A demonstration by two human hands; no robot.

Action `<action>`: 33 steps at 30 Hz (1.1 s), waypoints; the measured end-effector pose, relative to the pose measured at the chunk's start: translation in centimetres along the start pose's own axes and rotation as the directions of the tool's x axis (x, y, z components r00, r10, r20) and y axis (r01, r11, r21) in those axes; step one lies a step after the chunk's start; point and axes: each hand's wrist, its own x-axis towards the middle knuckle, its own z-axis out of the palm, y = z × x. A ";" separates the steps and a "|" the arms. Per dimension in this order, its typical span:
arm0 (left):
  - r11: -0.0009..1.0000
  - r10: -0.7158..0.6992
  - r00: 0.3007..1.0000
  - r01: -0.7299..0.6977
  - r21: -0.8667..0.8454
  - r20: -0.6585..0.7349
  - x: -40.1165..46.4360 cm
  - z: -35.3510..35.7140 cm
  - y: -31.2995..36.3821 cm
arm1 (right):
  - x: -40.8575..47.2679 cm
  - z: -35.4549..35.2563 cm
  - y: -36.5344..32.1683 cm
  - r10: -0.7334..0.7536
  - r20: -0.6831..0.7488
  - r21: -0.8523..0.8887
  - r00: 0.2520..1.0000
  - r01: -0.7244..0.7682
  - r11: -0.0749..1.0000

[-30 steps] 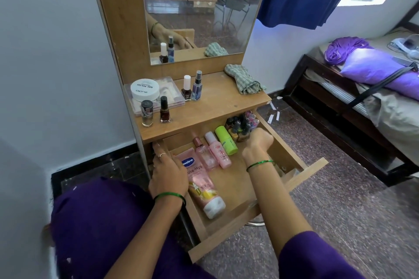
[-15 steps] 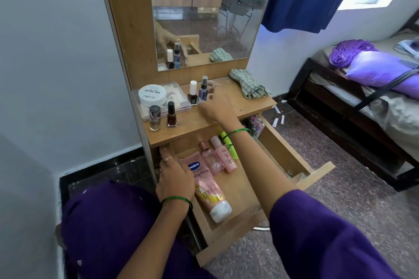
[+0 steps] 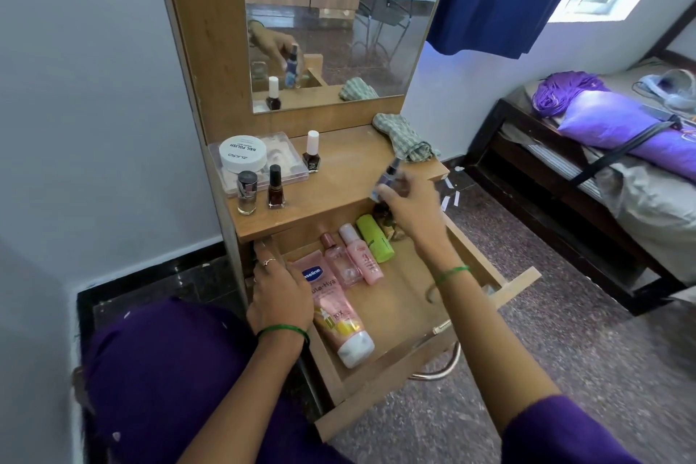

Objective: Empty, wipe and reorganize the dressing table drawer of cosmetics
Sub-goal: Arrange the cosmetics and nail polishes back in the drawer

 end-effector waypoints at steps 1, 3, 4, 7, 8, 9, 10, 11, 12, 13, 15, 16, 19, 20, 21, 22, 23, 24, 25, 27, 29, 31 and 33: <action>1.000 0.001 1.000 -0.001 -0.004 -0.002 0.0 0.0 0.0 | -0.5 -1.2 1.1 0.037 -0.040 -0.014 0.999 -0.037 0.999; 1.000 -0.007 1.000 0.007 -0.010 0.005 -0.1 -0.1 0.1 | -1.4 -3.3 3.0 0.100 -0.146 -0.044 0.984 -0.108 0.993; 1.000 -0.009 1.000 0.009 -0.011 0.007 0.0 -0.1 0.1 | -1.6 -4.0 3.8 0.127 -0.198 -0.073 0.972 -0.144 0.987; 1.000 0.000 1.000 0.000 -0.006 0.011 -0.1 -0.1 0.0 | -1.4 -4.8 5.9 0.224 -0.221 -0.126 0.949 -0.255 0.959; 1.000 0.000 1.000 0.000 -0.008 0.017 -0.1 -0.1 0.0 | -1.2 -4.8 6.6 0.264 -0.196 -0.136 0.944 -0.293 0.946; 1.000 -0.005 1.000 0.005 -0.014 0.024 -0.1 -0.2 0.0 | -1.0 -4.6 7.1 0.297 -0.175 -0.150 0.939 -0.323 0.934; 1.000 -0.006 1.000 0.007 -0.024 0.027 -0.1 -0.3 0.0 | -0.8 -4.5 7.5 0.320 -0.168 -0.161 0.933 -0.346 0.924; 0.999 -0.006 1.000 0.007 -0.035 0.029 -0.1 -0.3 0.1 | -0.5 -4.3 7.8 0.334 -0.170 -0.170 0.927 -0.361 0.917; 0.999 -0.004 1.000 0.005 -0.043 0.029 -0.2 -0.4 0.1 | -0.2 -4.1 7.9 0.338 -0.170 -0.180 0.926 -0.366 0.913; 0.999 0.000 1.000 0.002 -0.043 0.030 -0.2 -0.4 0.2 | 0.1 -3.9 7.9 0.331 -0.167 -0.194 0.929 -0.360 0.913; 0.999 -0.001 0.999 0.002 -0.036 0.037 -0.3 -0.5 0.3 | 0.7 -3.2 7.6 0.303 -0.154 -0.230 0.940 -0.332 0.915; 0.999 -0.005 0.999 0.006 -0.036 0.041 -0.3 -0.5 0.3 | 0.8 -2.9 7.4 0.300 -0.151 -0.243 0.942 -0.329 0.912; 0.999 -0.009 0.999 0.011 -0.035 0.048 -0.3 -0.5 0.2 | 1.1 -2.0 7.5 0.301 -0.148 -0.280 0.942 -0.332 0.901; 0.999 -0.010 0.999 0.012 -0.034 0.049 -0.3 -0.4 0.3 | 1.0 -1.8 7.6 0.304 -0.144 -0.291 0.942 -0.334 0.896; 0.999 -0.012 0.999 0.014 -0.036 0.051 -0.3 -0.5 0.3 | 1.0 -1.5 7.9 0.307 -0.143 -0.295 0.941 -0.337 0.894; 0.999 -0.014 0.999 0.016 -0.039 0.052 -0.3 -0.5 0.3 | 0.8 -1.2 8.2 0.304 -0.149 -0.293 0.941 -0.335 0.895; 0.999 -0.015 0.999 0.017 -0.039 0.053 -0.3 -0.4 0.3 | 0.8 -0.9 8.5 0.294 -0.157 -0.291 0.943 -0.329 0.898; 0.999 -0.015 0.999 0.017 -0.039 0.052 -0.3 -0.4 0.3 | 0.7 -0.7 8.7 0.287 -0.163 -0.295 0.944 -0.324 0.899; 0.999 -0.015 0.999 0.017 -0.040 0.052 -0.3 -0.4 0.3 | 0.7 -0.5 8.9 0.280 -0.165 -0.304 0.946 -0.319 0.898; 0.999 -0.021 0.998 0.023 -0.040 0.052 -0.2 -0.3 0.3 | 0.8 -0.4 8.9 0.273 -0.170 -0.317 0.947 -0.315 0.895; 0.999 -0.029 0.998 0.031 -0.041 0.051 -0.1 -0.3 0.2 | 0.7 -0.3 8.9 0.269 -0.174 -0.333 0.947 -0.314 0.889; 0.999 -0.029 0.998 0.032 -0.045 0.047 -0.2 -0.3 0.2 | 0.5 -0.2 9.1 0.274 -0.176 -0.328 0.946 -0.319 0.889; 0.999 -0.024 0.999 0.026 -0.047 0.044 -0.2 -0.3 0.2 | 0.3 -0.1 9.3 0.315 -0.173 -0.327 0.933 -0.356 0.875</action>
